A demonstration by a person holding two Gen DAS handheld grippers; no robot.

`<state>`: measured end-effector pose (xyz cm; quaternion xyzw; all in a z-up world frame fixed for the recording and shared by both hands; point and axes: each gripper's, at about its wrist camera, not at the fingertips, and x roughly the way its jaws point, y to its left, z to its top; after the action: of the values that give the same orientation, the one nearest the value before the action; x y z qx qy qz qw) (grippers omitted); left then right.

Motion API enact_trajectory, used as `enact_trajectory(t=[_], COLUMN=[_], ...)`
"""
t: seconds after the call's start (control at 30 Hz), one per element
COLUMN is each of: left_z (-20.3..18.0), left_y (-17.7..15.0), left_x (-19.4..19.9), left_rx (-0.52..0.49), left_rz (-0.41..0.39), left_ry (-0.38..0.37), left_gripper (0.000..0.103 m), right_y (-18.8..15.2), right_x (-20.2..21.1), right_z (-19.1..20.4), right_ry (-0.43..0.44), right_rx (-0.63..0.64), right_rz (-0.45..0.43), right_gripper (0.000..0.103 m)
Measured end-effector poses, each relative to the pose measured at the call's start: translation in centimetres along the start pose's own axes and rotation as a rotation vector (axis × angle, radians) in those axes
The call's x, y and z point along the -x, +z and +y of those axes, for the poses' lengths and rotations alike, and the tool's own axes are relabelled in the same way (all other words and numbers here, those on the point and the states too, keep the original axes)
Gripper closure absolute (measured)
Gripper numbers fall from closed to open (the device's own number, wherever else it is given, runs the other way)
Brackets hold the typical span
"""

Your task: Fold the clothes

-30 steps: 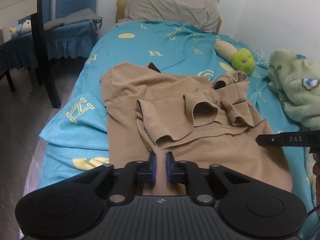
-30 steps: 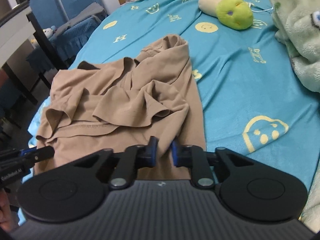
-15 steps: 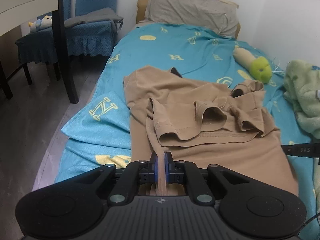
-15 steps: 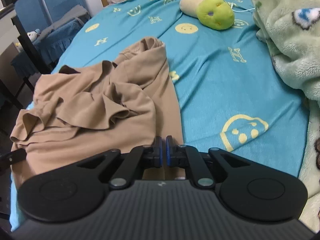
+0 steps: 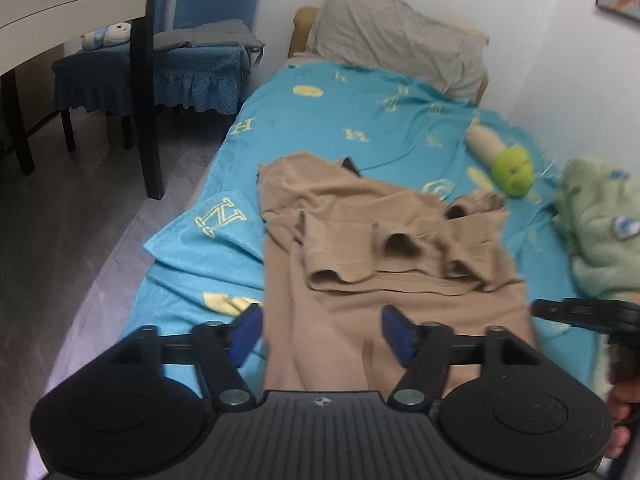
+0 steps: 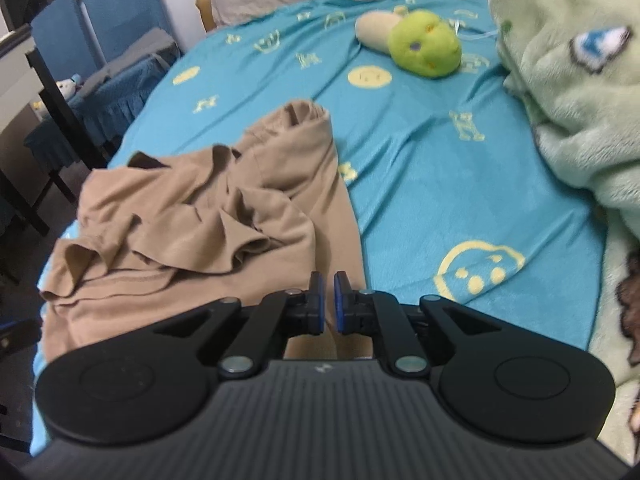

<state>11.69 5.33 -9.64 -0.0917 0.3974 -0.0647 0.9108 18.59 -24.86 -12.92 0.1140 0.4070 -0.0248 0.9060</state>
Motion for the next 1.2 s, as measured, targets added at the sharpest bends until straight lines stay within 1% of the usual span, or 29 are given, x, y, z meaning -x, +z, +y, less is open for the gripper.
enact_trajectory(t=[0.03,0.1,0.13,0.17,0.2,0.23,0.27,0.43,0.6,0.63,0.8,0.87,0.9,0.93,0.97,1.0,1.03,1.1,1.13,1.2], left_z=[-0.2,-0.5,-0.6,-0.6,-0.5,-0.3,0.0,2.1,4.1,4.3,4.9,5.1,5.2,5.3,5.5,5.7,6.0,6.1,5.9,5.3], left_y=[-0.4,-1.3,-1.8,-2.4,-3.0,-3.5,-3.8,-5.2,-6.5,-6.7,-7.0,-7.1,-7.1,-7.0,-7.1,-7.2,-7.3,-7.6,-7.7,-8.0], left_x=[0.7,1.7,1.9,2.1,2.2,2.0,1.8,0.0,-2.7,-2.9,-3.2,-3.2,-3.2,-3.2,-3.0,-2.8,-2.5,-2.3,-2.4,-2.9], left_rx=[0.018,0.059,0.088,0.120,0.154,0.189,0.225,0.430,0.625,0.651,0.724,0.749,0.755,0.758,0.771,0.791,0.812,0.827,0.815,0.786], left_rz=[0.003,0.021,0.035,0.051,0.070,0.093,0.116,0.216,0.302,0.305,0.249,0.209,0.196,0.186,0.169,0.148,0.131,0.135,0.157,0.233], left_ry=[-0.022,-0.069,-0.092,-0.110,-0.122,-0.131,-0.136,-0.168,-0.178,-0.182,-0.181,-0.171,-0.174,-0.180,-0.189,-0.202,-0.215,-0.219,-0.206,-0.174], left_gripper=[0.018,0.016,0.014,0.013,0.013,0.013,0.013,0.012,0.012,0.012,0.013,0.017,0.028,0.041,0.045,0.053,0.057,0.056,0.056,0.053], right_y=[0.0,-0.1,-0.1,-0.2,-0.4,-0.7,-1.0,-1.9,-1.8,-1.7,-1.8,-1.8,-1.9,-2.0,-2.2,-2.4,-2.6,-3.4,-3.9,-5.0], right_x=[0.6,1.8,2.5,3.1,3.8,4.5,5.3,8.1,8.6,8.5,7.3,6.7,6.4,6.2,6.1,5.9,5.7,5.3,5.1,4.7], right_z=[0.0,0.1,0.2,0.4,0.5,0.6,0.7,1.0,0.1,-0.1,-1.5,-1.9,-2.2,-2.4,-2.7,-3.0,-3.2,-3.6,-3.4,-2.9], right_ry=[0.006,0.029,0.038,0.049,0.067,0.087,0.104,0.124,0.161,0.172,0.213,0.224,0.232,0.241,0.253,0.269,0.295,0.354,0.375,0.417], right_rx=[-0.004,-0.009,-0.008,-0.004,-0.001,-0.002,-0.005,-0.012,-0.108,-0.134,-0.252,-0.295,-0.320,-0.346,-0.373,-0.404,-0.441,-0.523,-0.552,-0.611], right_rz=[-0.009,-0.026,-0.031,-0.035,-0.041,-0.052,-0.067,-0.115,-0.124,-0.121,-0.079,-0.056,-0.046,-0.036,-0.025,-0.011,0.007,0.056,0.086,0.145], right_gripper=[0.093,0.092,0.088,0.065,0.048,0.014,0.001,0.000,0.000,0.000,0.000,0.000,0.000,0.000,0.000,0.000,0.000,0.000,0.000,0.000])
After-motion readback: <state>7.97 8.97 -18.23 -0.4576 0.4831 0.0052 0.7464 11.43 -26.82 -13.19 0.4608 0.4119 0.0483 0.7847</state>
